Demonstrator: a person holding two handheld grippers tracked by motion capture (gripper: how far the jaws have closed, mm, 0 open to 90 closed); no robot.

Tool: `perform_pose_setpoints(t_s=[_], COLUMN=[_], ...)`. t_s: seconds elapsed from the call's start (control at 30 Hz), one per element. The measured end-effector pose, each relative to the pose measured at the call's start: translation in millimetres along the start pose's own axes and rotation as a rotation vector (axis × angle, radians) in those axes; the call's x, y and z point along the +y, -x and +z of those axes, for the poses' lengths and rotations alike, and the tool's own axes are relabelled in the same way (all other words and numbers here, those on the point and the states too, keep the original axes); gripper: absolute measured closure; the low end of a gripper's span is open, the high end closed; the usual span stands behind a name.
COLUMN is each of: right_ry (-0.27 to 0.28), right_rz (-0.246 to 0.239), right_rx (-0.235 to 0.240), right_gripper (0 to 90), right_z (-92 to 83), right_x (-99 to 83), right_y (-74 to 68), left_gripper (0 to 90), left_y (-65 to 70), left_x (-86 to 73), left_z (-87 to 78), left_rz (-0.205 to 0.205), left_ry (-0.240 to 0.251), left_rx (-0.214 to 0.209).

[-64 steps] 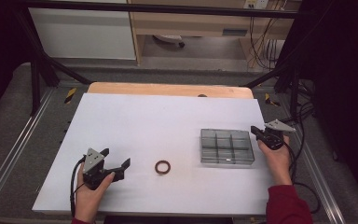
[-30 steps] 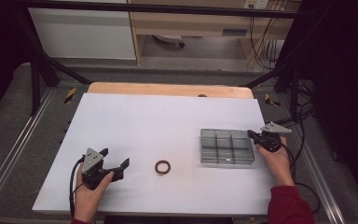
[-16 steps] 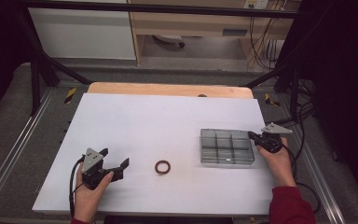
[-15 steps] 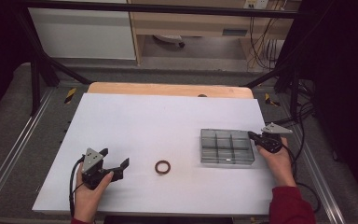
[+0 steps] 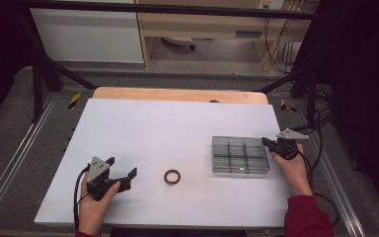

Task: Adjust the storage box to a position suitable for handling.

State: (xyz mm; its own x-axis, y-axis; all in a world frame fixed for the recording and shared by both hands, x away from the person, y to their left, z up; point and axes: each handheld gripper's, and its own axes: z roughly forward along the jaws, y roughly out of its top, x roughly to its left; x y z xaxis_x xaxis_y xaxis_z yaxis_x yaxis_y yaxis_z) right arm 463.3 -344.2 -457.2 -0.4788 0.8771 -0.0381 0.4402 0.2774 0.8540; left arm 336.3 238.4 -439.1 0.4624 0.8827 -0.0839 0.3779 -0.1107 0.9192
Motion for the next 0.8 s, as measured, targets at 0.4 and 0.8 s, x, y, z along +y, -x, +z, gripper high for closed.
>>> perform_pose_setpoints(t_s=[0.4, 0.8], right_ry=[-0.008, -0.027], right_rz=[-0.01, -0.044], right_rx=[0.033, 0.067], right_gripper=[90.0, 90.0], right_z=[-1.6, -3.1], right_x=[0.8, 1.8], right_y=[-3.1, -15.4], left_gripper=[7.4, 7.4], left_y=[-0.3, -0.4], left_x=[-0.2, 0.1], left_z=[0.5, 0.3], left_rz=[0.0, 0.002], left_ry=[-0.003, -0.002], left_rx=[-0.001, 0.0])
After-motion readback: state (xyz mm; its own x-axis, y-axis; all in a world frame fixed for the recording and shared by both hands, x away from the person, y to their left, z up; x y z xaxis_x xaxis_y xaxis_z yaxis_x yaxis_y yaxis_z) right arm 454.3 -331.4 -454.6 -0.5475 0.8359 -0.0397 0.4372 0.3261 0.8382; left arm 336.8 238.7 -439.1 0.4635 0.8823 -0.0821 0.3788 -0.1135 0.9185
